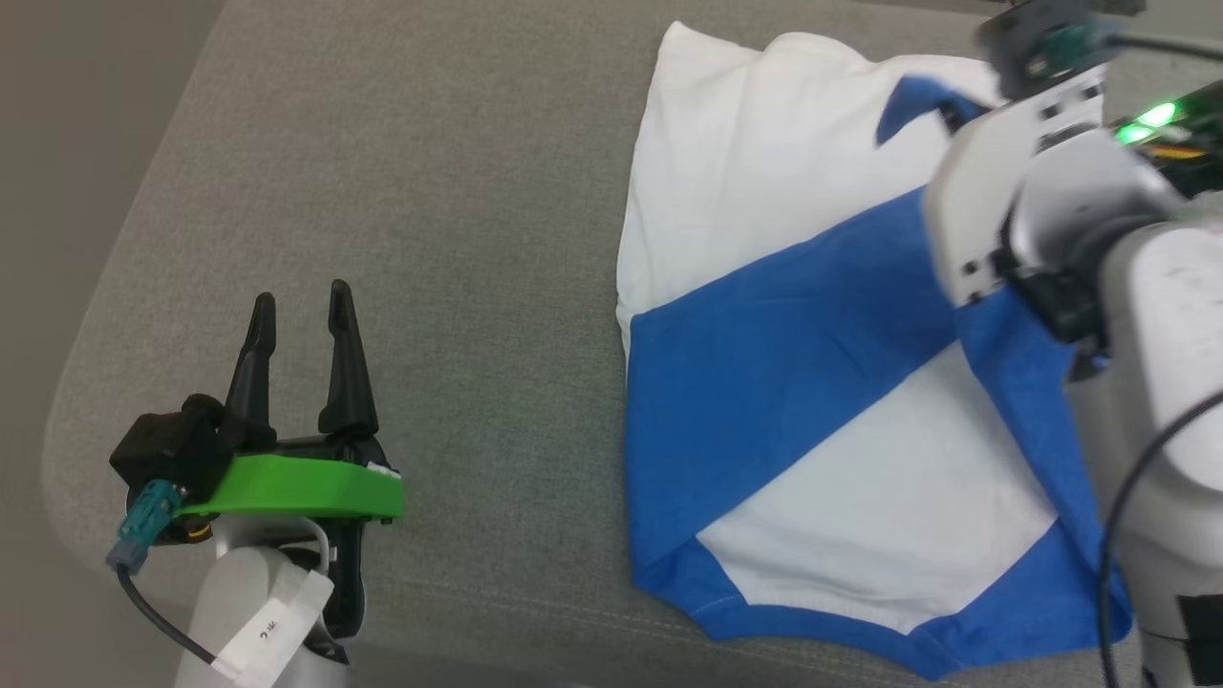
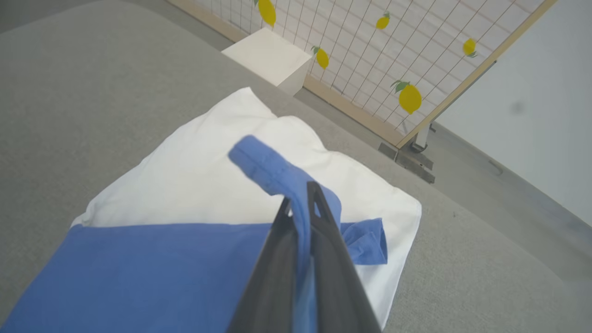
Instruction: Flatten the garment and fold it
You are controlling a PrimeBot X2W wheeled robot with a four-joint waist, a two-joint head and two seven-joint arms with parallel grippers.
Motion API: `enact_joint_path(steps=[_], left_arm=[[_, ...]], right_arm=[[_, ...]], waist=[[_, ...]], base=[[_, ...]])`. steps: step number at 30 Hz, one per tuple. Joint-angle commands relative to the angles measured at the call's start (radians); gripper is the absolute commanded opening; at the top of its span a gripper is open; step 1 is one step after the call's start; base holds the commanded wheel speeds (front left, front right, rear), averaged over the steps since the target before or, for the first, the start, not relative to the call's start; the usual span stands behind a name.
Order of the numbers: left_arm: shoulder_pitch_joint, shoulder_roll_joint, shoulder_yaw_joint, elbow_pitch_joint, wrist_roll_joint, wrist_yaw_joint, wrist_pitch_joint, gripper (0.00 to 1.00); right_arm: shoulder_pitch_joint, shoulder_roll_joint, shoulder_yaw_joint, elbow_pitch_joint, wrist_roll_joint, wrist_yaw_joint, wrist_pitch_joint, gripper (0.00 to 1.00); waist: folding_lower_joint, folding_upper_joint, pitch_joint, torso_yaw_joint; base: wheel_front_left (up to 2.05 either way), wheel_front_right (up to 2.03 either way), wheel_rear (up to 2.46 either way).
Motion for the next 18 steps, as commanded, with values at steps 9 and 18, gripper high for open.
enact_joint_path(steps=[9, 18], left_arm=[[-0.024, -0.003, -0.022, -0.007, -0.03, 0.013, -0.004, 1.0], [-0.063, -0.003, -0.063, -0.011, -0.061, 0.021, -0.004, 1.0]], right_arm=[[-0.102, 0.077, 0.142, 0.265, 0.014, -0.002, -0.091, 0.0], [-0.217, 0.127, 0.125, 0.528, -0.066, -0.002, -0.151, 0.0]], waist=[[0.0, 0.0, 0.078, 0.062], [0.0, 0.0, 0.142, 0.116]], base=[[0.0, 0.0, 0.0], [0.0, 0.0, 0.0]])
